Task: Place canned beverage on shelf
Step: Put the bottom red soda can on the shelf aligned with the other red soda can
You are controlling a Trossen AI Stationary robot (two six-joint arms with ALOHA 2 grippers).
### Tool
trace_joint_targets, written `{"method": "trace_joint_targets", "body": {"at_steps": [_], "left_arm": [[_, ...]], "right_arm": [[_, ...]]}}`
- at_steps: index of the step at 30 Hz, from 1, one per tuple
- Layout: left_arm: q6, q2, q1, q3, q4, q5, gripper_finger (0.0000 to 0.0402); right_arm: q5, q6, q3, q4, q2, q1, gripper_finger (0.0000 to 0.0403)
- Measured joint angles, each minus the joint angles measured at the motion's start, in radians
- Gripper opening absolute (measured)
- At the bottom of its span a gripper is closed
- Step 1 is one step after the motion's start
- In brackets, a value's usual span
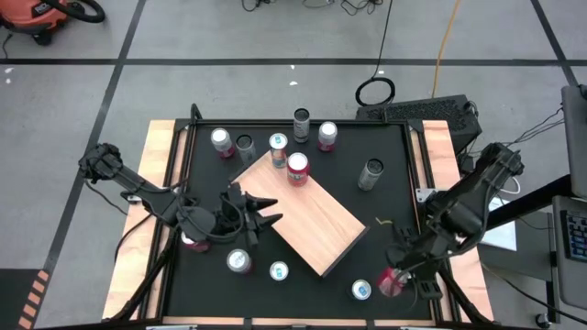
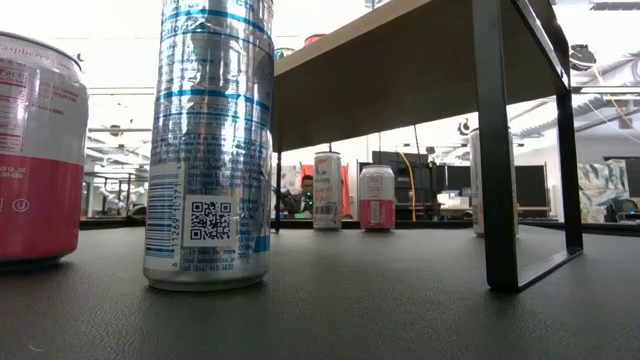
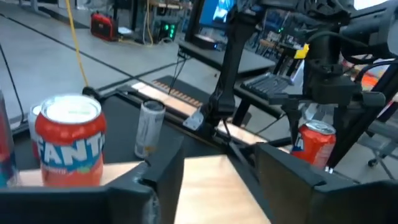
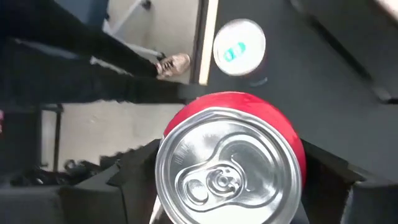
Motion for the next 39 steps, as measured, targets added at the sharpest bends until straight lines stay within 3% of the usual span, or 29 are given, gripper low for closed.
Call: {"method": "trace_joint_targets", "body": {"at_steps": [9, 18, 27, 39], "left_arm": [[0.051, 0.001, 0.002, 0.000, 0.059, -0.052, 0.0224], [0.071, 0.001, 0.002, 0.000, 0.079, -0.085, 0.0223], [0.406, 0.041, 0.001, 0.001, 0.383, -0.078, 0.0227], [0.386, 0.097, -0.001, 0.001, 0.392, 0.000, 0.0315]], "right_arm": [[0.010, 0.025, 0.116, 0.000, 0.000, -0.049, 0.0279], [0.095, 0.044, 0.202, 0.061, 0.000, -0.142, 0.0279], [0.118, 0.046, 0.204, 0.260, 0.004, -0.273, 0.0279], [0.255, 0.065, 0.204, 0.394, 0.004, -0.397, 0.0279]]}}
